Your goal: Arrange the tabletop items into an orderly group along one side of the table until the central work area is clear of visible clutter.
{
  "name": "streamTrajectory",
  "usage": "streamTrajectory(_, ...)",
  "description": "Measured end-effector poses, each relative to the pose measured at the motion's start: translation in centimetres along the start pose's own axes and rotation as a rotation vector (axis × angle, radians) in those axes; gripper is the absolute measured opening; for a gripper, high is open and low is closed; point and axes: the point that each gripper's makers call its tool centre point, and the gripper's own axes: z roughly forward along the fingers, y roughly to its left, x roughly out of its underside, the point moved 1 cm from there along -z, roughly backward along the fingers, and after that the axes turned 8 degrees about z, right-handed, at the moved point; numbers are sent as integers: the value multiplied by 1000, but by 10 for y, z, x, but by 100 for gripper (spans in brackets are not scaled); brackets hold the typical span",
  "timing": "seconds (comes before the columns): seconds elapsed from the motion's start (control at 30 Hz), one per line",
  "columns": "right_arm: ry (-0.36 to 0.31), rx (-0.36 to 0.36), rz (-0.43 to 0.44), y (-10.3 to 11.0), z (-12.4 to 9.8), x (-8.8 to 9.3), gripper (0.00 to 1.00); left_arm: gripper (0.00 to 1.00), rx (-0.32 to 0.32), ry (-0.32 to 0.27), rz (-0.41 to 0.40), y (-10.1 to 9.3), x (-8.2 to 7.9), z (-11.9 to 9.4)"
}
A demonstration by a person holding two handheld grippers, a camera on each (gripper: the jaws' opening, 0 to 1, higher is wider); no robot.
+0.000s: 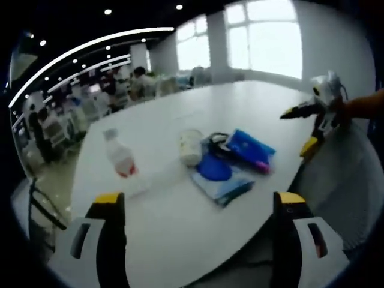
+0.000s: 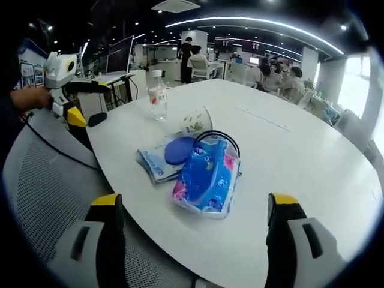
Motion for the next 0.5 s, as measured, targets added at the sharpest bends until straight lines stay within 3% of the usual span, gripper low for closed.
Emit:
streamTrajectory(0.13,1,2,8,-1,1,0,100,100,23,-55,-35,-10,-6,-2)
streamTrajectory(0.23,9,-3,1,1,1,1,100,100,50,-39,45,-16,-2,4)
streamTrajectory(0.5,12,14,-55,2,0,1,100,100,69,-48,83,-23,-5,4)
